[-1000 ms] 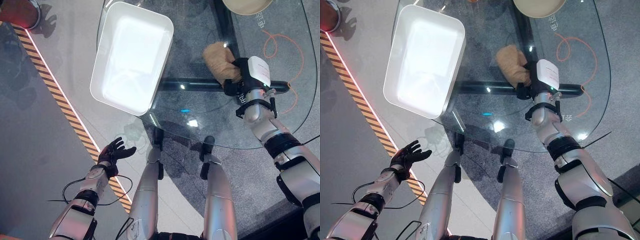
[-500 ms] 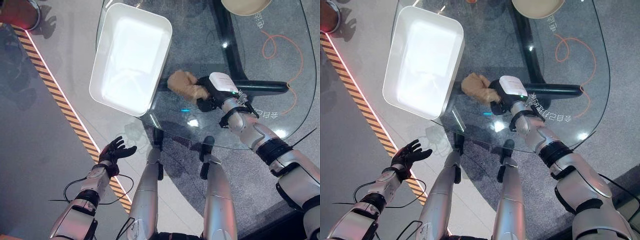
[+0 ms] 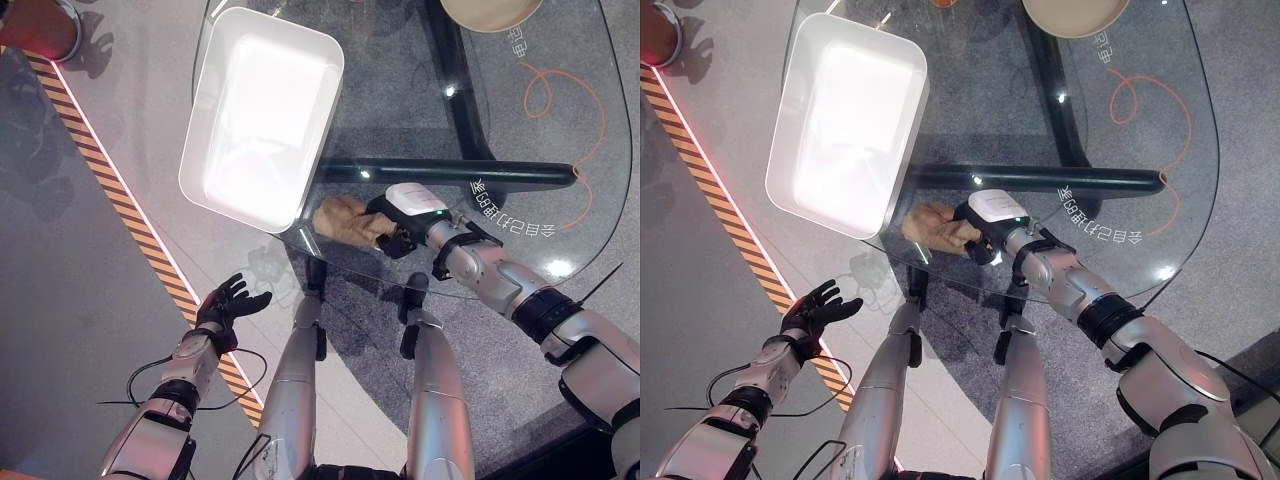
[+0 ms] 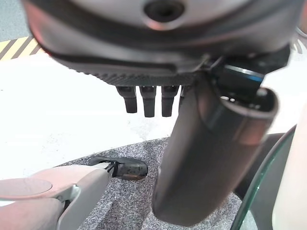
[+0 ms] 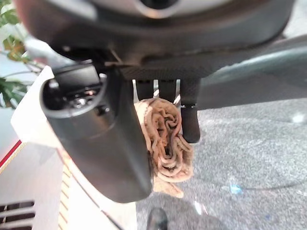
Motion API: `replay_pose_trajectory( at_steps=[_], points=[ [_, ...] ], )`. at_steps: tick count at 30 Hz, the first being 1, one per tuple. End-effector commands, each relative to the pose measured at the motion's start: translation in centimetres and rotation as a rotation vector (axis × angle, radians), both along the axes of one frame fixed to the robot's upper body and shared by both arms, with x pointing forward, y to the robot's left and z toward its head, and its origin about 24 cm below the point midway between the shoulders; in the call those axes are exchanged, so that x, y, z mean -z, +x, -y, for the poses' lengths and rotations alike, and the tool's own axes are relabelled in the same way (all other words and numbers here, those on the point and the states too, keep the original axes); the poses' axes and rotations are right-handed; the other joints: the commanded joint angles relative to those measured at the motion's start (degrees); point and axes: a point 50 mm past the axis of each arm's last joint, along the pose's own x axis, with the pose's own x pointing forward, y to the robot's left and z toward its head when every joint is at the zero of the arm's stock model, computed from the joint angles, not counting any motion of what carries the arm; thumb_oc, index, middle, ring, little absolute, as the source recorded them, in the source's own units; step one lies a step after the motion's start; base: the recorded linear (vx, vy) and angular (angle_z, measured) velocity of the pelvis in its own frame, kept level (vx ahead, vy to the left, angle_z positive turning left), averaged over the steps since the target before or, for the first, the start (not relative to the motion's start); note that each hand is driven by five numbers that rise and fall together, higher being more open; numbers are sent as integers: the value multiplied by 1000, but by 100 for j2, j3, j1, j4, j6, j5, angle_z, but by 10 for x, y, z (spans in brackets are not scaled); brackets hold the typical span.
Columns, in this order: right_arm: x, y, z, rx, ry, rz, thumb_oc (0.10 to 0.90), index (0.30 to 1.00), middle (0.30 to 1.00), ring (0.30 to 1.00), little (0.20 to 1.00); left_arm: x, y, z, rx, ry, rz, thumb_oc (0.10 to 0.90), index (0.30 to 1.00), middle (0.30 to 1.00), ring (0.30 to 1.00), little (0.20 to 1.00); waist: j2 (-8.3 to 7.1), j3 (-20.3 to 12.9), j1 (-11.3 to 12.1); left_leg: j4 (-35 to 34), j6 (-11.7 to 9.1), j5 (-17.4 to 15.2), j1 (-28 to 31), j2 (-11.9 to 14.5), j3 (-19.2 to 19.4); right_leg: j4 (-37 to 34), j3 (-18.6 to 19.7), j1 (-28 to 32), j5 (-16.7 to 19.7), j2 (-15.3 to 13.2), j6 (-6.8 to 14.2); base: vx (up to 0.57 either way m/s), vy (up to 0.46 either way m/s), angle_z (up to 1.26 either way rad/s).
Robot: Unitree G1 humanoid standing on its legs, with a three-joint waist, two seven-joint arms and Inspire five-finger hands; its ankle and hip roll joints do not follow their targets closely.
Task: Wipe the table with a cloth and put it in the basket.
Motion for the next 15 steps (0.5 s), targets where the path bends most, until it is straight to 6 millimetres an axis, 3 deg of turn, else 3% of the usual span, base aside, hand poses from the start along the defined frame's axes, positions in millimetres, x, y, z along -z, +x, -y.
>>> replay_pose_trajectory(
  at_steps=[1,7,15],
  points=[
    [1,-23,-37,-270,-2,-30,100,300,300,300,200,0,-11,-29,-117,-7,0,800,900,900,900,900,-195,-123,31,688,96,-756,-49,-274,106,-706,-596,229,379,1,76,5,-7,4],
    [6,-25,-38,-282,-21,-64,100,300,300,300,200,-1,-11,-32,-141,-25,9,800,900,900,900,900,-212,-123,30,707,90,-752,-65,-280,89,-688,-600,215,383,-2,79,1,-1,1],
    [5,-16,-27,-165,45,8,100,300,300,300,200,-9,-6,-35,-175,-10,45,800,900,900,900,900,-189,-123,30,769,103,-768,-95,-293,65,-632,-576,184,380,-23,76,0,0,0]
  ],
)
